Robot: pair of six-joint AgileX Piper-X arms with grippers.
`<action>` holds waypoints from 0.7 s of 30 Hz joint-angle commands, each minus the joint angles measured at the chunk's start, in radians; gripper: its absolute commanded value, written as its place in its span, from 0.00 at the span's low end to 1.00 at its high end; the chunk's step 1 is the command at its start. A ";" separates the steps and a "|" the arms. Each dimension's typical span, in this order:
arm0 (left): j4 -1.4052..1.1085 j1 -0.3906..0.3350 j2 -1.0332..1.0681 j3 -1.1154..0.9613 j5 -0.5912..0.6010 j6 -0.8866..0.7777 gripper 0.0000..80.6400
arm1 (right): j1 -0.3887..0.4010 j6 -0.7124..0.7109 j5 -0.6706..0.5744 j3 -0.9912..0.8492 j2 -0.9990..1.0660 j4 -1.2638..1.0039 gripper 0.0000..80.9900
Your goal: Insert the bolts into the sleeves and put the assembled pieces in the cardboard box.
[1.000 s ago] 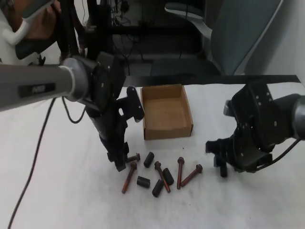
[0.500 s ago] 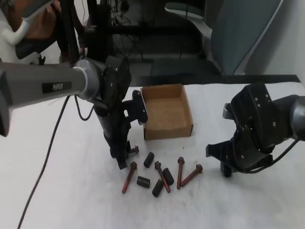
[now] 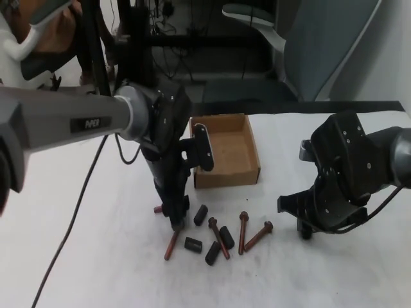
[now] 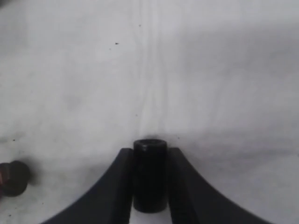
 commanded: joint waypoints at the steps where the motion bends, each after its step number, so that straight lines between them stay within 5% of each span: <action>1: 0.007 -0.013 0.064 0.011 0.000 -0.011 0.58 | -0.003 -0.012 -0.015 -0.005 0.004 0.019 0.00; 3: 0.017 -0.013 0.076 0.011 -0.024 -0.011 0.35 | -0.003 -0.012 -0.015 -0.005 0.004 0.019 0.00; 5: 0.007 -0.018 0.076 0.008 -0.084 -0.030 0.01 | -0.003 -0.016 -0.019 -0.005 0.004 0.019 0.00; 12: 0.009 -0.020 0.024 -0.025 -0.080 -0.216 0.02 | -0.003 -0.090 -0.022 -0.003 -0.001 0.019 0.00; 18: -0.045 0.030 -0.162 0.013 0.347 -0.454 0.02 | 0.030 -0.148 -0.022 0.063 -0.107 -0.071 0.00; 21: -0.129 0.052 -0.304 0.084 0.400 -0.507 0.02 | 0.063 -0.163 -0.022 0.130 -0.226 -0.140 0.00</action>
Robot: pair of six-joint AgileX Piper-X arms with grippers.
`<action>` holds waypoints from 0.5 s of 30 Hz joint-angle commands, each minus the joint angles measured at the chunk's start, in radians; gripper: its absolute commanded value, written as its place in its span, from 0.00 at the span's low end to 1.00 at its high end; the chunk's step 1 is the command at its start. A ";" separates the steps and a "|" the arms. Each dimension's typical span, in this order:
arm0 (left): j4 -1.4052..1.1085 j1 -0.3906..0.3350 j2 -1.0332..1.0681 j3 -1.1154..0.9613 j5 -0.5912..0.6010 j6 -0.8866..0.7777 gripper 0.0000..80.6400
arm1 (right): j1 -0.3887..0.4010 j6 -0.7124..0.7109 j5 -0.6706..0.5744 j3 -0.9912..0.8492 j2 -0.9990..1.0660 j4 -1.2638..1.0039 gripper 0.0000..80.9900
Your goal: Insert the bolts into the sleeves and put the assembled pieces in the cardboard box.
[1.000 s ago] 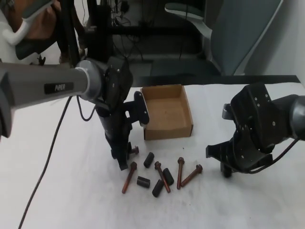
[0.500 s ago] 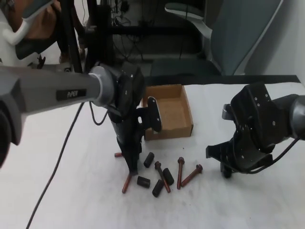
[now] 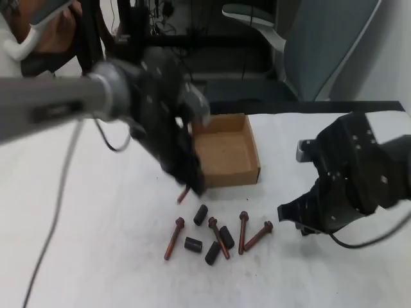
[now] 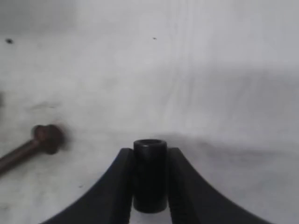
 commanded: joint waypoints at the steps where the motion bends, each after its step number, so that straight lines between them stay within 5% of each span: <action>1: -0.103 0.018 -0.175 0.068 0.084 -0.055 0.02 | 0.036 -0.022 -0.011 0.062 -0.133 -0.091 0.00; 7: -0.365 0.024 -0.533 0.366 0.147 -0.172 0.02 | 0.196 -0.051 -0.065 0.261 -0.407 -0.367 0.00; 15: -0.976 0.019 -0.996 0.812 0.058 -0.654 0.02 | 0.490 -0.134 -0.064 0.463 -0.619 -0.807 0.00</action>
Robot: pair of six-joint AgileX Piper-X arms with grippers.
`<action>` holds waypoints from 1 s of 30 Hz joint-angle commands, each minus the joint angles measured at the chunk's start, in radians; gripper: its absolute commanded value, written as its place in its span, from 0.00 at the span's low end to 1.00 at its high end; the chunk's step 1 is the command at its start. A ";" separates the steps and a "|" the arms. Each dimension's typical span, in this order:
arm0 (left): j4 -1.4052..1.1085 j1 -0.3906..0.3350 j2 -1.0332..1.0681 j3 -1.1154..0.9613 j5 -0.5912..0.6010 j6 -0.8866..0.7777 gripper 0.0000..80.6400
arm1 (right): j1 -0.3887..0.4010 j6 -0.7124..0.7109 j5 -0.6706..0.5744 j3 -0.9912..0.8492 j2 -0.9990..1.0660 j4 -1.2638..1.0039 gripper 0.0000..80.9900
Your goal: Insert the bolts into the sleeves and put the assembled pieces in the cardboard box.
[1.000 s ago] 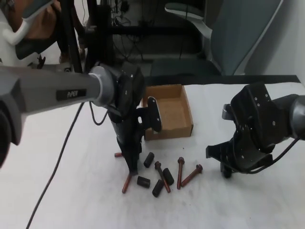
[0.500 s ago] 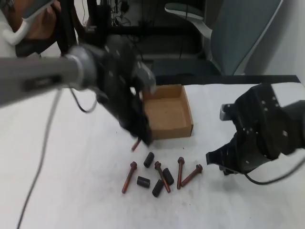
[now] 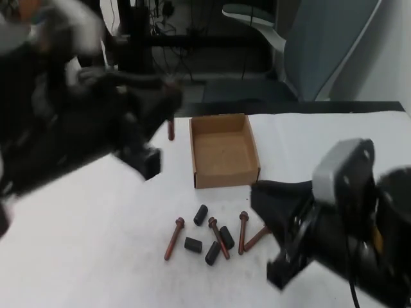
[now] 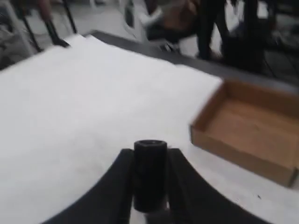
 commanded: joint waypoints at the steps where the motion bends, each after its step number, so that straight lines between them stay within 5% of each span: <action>1: -0.211 -0.012 -0.109 0.126 -0.078 -0.159 0.02 | 0.093 -0.010 -0.008 0.038 -0.028 -0.140 0.00; 7: -0.280 -0.146 -0.142 0.245 -0.149 -0.166 0.02 | 0.238 -0.013 0.008 0.038 0.022 -0.185 0.00; 15: -0.277 -0.323 -0.139 0.250 -0.253 -0.135 0.02 | 0.287 -0.056 0.037 0.031 0.128 -0.368 0.00; 30: -0.324 -0.348 -0.139 0.250 -0.290 -0.139 0.02 | 0.290 -0.101 0.110 0.025 0.142 -0.436 0.00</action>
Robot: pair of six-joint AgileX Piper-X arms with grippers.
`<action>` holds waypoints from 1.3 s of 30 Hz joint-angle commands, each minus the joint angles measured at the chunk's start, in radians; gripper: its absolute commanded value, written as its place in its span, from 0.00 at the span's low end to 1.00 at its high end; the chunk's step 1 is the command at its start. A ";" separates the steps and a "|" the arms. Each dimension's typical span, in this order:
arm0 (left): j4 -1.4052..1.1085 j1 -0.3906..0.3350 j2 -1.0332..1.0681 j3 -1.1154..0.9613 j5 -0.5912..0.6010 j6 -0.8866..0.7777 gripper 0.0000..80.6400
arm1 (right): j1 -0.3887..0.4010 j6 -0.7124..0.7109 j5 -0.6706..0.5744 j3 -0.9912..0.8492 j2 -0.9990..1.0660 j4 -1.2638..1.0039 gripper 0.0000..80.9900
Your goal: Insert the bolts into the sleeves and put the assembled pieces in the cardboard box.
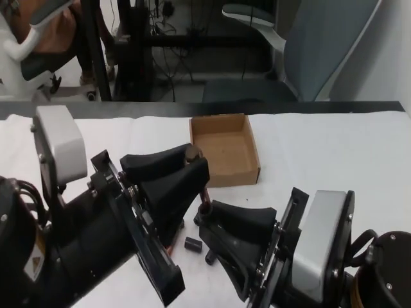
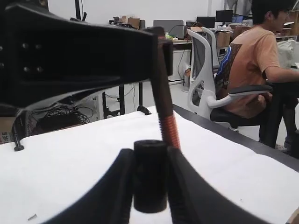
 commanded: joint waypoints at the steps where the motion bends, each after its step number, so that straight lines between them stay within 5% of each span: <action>1: -0.054 -0.007 -0.004 -0.005 -0.024 0.002 0.02 | 0.004 -0.009 0.037 -0.015 0.002 -0.006 0.00; 35: 0.043 -0.007 -0.003 -0.002 -0.001 -0.133 0.02 | 0.004 -0.038 0.051 -0.031 0.002 -0.050 0.00; 37: 0.056 -0.007 0.006 -0.002 0.025 -0.133 0.18 | 0.004 -0.038 0.082 -0.043 0.002 -0.050 0.00; 39: 0.059 -0.007 0.016 -0.002 0.039 -0.133 0.49 | -0.005 -0.035 0.119 -0.059 0.002 -0.038 0.00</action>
